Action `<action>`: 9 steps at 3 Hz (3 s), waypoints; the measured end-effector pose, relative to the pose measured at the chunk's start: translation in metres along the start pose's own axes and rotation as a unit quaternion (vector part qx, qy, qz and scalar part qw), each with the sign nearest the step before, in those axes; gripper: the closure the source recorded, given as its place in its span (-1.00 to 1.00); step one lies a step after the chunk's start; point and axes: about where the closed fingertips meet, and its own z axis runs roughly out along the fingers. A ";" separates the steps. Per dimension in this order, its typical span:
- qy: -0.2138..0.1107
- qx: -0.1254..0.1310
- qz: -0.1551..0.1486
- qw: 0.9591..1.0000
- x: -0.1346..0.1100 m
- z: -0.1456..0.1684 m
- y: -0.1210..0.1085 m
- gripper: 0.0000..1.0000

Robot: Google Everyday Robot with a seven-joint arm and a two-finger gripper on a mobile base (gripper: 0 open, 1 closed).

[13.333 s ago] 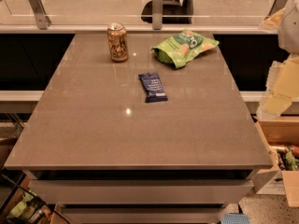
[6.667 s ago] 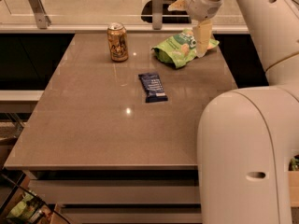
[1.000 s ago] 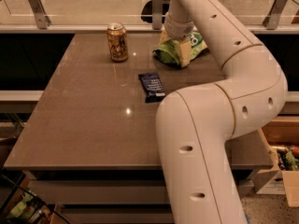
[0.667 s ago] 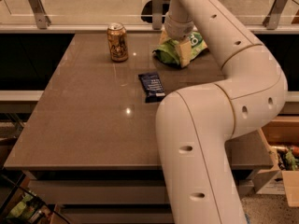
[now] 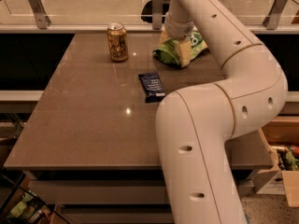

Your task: Pick green rice chip bag

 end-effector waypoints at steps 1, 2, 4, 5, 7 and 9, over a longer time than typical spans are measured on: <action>0.000 0.000 0.000 1.000 0.000 0.000 0.000 1.00; 0.035 0.025 0.006 0.999 0.001 -0.042 -0.004 1.00; 0.048 0.031 0.002 0.998 0.000 -0.049 -0.011 1.00; 0.056 0.035 0.000 0.998 0.000 -0.057 -0.013 1.00; 0.050 0.064 -0.007 0.997 0.002 -0.088 -0.005 1.00; 0.031 0.064 -0.051 0.996 0.002 -0.117 0.018 1.00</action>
Offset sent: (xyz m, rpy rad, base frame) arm -0.0601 -0.0089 0.1049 -0.1149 -0.1330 -0.0766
